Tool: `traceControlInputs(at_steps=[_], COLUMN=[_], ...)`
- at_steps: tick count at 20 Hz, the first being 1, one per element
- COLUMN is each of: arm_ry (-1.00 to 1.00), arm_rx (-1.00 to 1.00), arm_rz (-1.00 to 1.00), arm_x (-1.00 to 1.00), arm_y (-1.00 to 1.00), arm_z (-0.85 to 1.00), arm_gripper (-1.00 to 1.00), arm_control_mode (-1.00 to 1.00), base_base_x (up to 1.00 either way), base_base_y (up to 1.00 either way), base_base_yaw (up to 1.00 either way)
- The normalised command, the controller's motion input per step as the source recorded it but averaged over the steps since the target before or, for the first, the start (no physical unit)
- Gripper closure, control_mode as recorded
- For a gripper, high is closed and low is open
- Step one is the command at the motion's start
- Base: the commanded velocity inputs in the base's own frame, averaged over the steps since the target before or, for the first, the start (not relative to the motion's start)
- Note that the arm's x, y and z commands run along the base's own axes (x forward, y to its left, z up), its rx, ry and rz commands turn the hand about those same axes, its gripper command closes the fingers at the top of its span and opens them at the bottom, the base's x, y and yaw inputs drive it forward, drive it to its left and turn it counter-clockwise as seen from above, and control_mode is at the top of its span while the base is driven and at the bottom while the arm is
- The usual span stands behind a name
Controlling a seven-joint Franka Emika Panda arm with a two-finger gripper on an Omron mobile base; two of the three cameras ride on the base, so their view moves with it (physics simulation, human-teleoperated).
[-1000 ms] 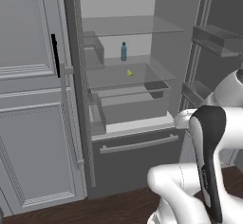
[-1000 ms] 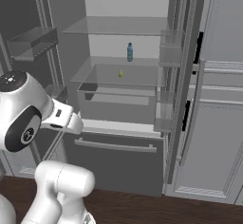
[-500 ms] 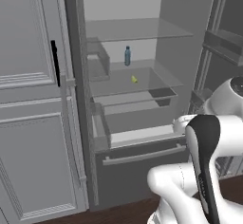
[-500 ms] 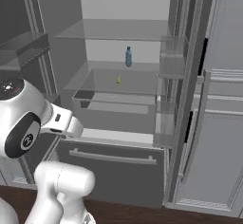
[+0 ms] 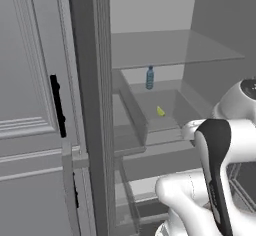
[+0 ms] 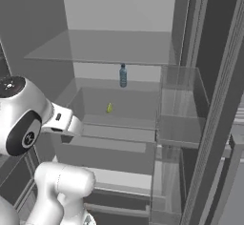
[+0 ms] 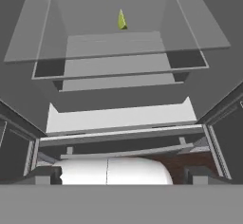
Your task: Grab a lemon wedge from the fridge and one ice cube from the ice bowl, and put them in the glass of lemonade.
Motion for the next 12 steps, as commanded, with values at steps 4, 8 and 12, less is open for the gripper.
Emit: traceControlInputs(at_steps=[4,8,12], arm_ry=[-0.02,-0.11,-0.11], arm_rx=[0.00,0.00,0.00], arm_rz=[0.03,0.09,0.07], arm_x=[0.12,0.49,0.60], arm_y=[-0.05,-0.22,-0.24], arm_z=[-0.09,-0.39,-0.26], arm_gripper=[-1.00,-1.00,-1.00], arm_control_mode=[-1.00,-1.00,-1.00], base_base_x=[0.45,0.00,0.00], base_base_y=[-0.22,0.00,0.00], base_base_yaw=[0.08,0.00,0.00])
